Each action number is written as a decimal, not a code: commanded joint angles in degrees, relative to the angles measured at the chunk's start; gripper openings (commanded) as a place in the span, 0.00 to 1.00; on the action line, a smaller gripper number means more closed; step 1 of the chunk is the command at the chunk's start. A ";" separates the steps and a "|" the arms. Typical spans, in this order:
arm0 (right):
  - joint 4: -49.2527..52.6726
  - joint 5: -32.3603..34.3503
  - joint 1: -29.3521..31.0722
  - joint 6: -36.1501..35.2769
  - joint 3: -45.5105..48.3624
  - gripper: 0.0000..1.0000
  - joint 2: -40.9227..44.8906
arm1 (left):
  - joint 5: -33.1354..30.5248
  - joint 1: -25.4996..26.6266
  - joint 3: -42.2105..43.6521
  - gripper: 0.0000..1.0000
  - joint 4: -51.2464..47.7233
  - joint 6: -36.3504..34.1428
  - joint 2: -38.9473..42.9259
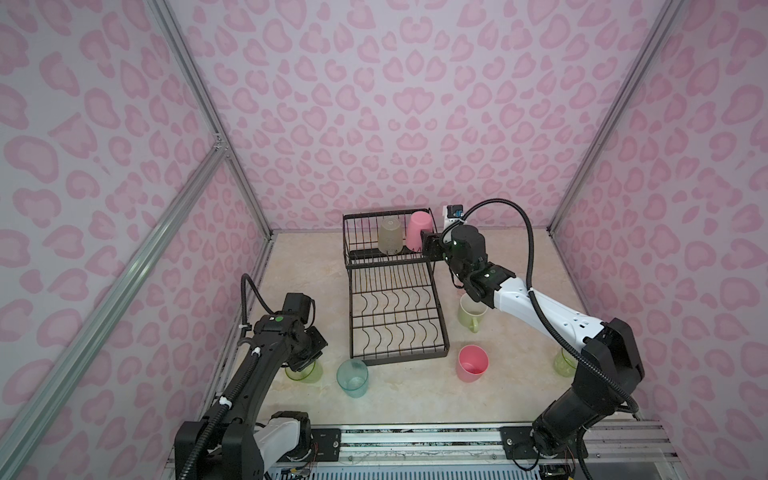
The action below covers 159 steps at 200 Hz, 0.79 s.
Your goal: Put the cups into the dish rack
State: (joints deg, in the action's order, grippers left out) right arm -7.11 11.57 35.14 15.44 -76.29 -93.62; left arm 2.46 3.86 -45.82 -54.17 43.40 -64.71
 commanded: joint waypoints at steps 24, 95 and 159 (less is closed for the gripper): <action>0.16 0.98 -0.15 0.88 0.03 0.79 -0.03 | -1.89 0.38 -5.77 0.09 -0.41 -2.87 0.44; 2.50 1.26 -1.15 4.34 -0.68 0.79 0.70 | -5.23 0.53 -23.31 0.10 -1.29 -8.23 -2.71; 2.76 -0.47 -2.11 6.30 -1.90 0.79 2.21 | -5.34 0.43 -41.01 0.10 2.89 -9.46 -7.96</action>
State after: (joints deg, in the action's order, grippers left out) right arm -4.36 11.97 33.21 20.60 -77.32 -91.81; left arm -1.98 4.34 -81.14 -54.72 35.40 -71.13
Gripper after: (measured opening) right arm 0.789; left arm 0.105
